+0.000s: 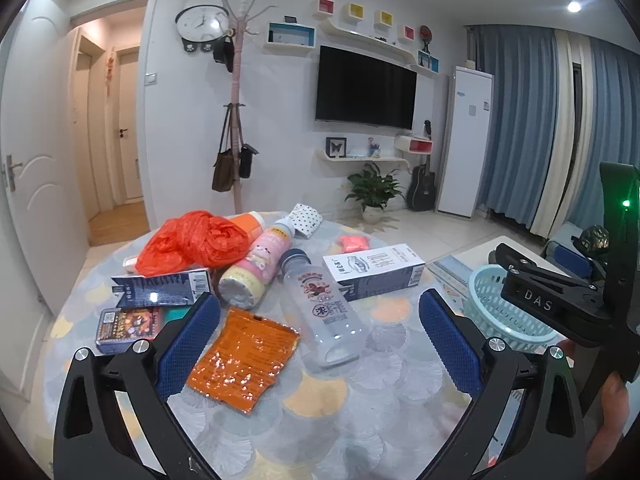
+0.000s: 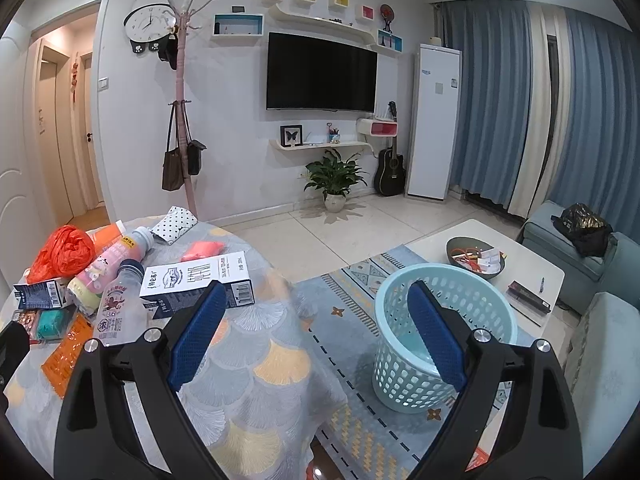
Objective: Collect trash
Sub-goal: 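Move the left tool to the clear bottle while the right tool approaches the white carton, then close the left tool on the clear milk bottle while the right tool grasps the white carton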
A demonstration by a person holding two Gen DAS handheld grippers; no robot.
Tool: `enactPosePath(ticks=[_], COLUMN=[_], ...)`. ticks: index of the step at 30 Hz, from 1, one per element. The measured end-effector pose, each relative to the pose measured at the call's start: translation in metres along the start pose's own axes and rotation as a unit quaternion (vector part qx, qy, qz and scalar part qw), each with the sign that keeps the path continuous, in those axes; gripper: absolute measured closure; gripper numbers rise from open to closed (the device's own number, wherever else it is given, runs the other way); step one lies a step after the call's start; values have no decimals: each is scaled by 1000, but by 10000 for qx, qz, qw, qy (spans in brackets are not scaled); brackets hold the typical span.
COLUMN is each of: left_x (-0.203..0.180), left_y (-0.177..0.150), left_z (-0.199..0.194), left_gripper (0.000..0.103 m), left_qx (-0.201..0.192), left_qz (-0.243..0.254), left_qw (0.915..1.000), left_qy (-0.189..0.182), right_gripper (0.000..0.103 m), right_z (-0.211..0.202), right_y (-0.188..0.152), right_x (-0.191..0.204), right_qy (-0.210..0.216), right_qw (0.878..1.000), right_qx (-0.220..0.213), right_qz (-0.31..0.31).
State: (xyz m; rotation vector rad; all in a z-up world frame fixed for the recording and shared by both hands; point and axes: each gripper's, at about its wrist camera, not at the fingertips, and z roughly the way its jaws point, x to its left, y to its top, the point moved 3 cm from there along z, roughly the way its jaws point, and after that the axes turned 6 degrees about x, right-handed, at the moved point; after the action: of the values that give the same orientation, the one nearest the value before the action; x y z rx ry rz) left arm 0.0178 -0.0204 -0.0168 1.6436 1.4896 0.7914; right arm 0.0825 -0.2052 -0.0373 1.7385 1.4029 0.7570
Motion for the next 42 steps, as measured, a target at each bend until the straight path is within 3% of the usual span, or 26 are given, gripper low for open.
enactPosePath(ticks=[9,15,19,22,24,30,36,42], left_x=[0,0,-3,-6,-6,2,3,14], left_y=[1,5,13,17,18,11,7,5], left_z=[1,9,29,53,75,132,157,168], left_gripper=[7,7,7,13,19,25,27,38], left_qx=[-31,124,394,698,979,1784,2038,2229], left_qz=[-40,-113,-23,-32,-89,-390,-395,-501], left_qw=[9999,9995,9982,9957,9929,9815,9778,9733], left_qy=[-138,-284,-453,-609,-666,-576,-290,-234], right_gripper=[16,22,42,44,44,44,44,44], right_z=[-1,6,30,60,79,136,175,194], right_y=[2,9,24,39,48,64,65,55], right_x=[2,4,9,13,18,45,71,88], right_qy=[21,258,653,1192,1361,1886,2168,2551], right_qw=[9999,9994,9974,9926,9901,9781,9652,9447], right_qx=[-99,-155,-156,96,241,740,1175,1703], right_qz=[-71,-154,-261,-221,-244,-486,-867,-1159])
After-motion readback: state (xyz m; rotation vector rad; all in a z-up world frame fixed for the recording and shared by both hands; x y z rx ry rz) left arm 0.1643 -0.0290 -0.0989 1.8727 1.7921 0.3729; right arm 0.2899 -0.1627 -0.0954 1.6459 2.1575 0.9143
